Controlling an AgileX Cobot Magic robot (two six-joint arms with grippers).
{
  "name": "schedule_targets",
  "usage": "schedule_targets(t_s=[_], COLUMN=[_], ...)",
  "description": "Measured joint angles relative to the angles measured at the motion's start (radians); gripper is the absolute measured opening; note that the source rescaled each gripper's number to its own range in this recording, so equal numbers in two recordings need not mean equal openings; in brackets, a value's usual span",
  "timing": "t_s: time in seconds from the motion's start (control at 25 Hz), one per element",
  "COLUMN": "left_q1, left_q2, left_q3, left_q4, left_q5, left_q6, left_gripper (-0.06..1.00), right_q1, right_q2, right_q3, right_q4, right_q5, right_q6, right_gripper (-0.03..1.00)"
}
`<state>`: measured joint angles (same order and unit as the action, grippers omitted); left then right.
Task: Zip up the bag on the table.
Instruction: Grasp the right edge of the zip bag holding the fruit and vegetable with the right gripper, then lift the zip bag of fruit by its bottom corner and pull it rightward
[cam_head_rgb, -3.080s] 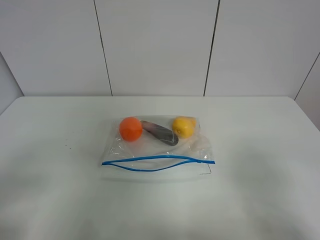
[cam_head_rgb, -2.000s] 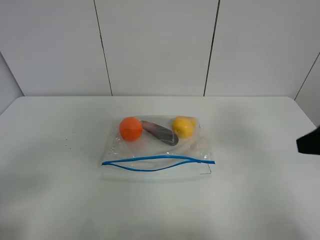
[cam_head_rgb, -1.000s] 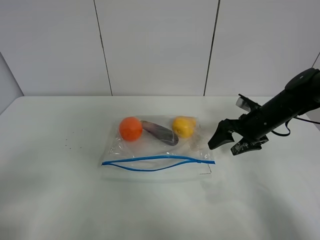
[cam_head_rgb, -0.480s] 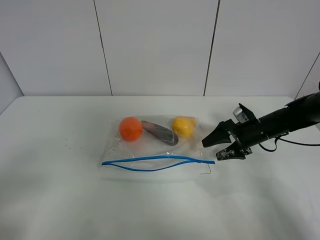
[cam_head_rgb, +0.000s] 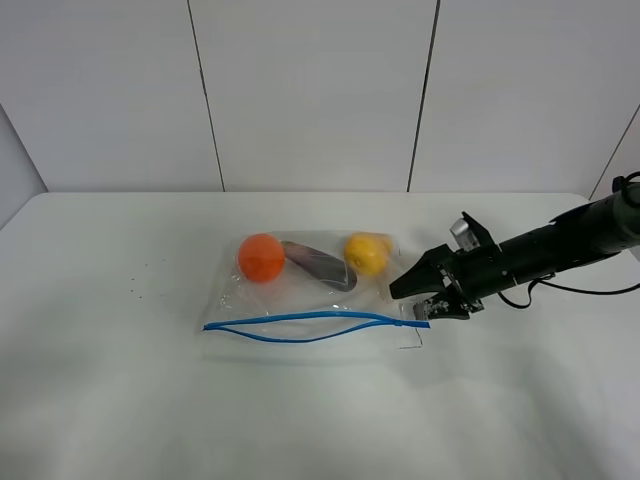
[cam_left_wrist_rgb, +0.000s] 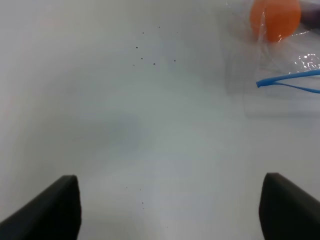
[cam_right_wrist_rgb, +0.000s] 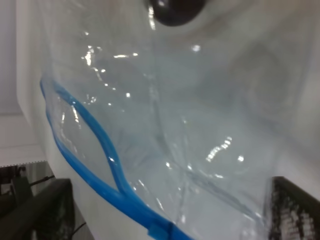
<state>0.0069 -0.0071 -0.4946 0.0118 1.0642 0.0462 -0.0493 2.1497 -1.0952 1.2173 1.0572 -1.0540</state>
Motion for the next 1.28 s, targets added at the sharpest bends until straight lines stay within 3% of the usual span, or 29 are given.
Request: schedule_targets(t_s=[0.68, 1.0, 1.28], left_q1=[0.000, 0.000, 0.000], left_q2=[0.000, 0.000, 0.000], left_q3=[0.000, 0.000, 0.000], left_q4=[0.000, 0.000, 0.000], left_q5=[0.000, 0.000, 0.000], left_q6=[0.000, 0.000, 0.000], left_gripper=[1.00, 1.00, 1.00], right_q1=[0.013, 0.013, 0.013], right_q2=[0.023, 0.023, 0.023], right_q3=[0.000, 0.000, 0.000], right_q4=[-0.004, -0.004, 0.035], right_q5=[-0.020, -0.017, 0.068], right_q6=[-0.002, -0.002, -0.002], right_gripper=[0.34, 0.00, 0.00])
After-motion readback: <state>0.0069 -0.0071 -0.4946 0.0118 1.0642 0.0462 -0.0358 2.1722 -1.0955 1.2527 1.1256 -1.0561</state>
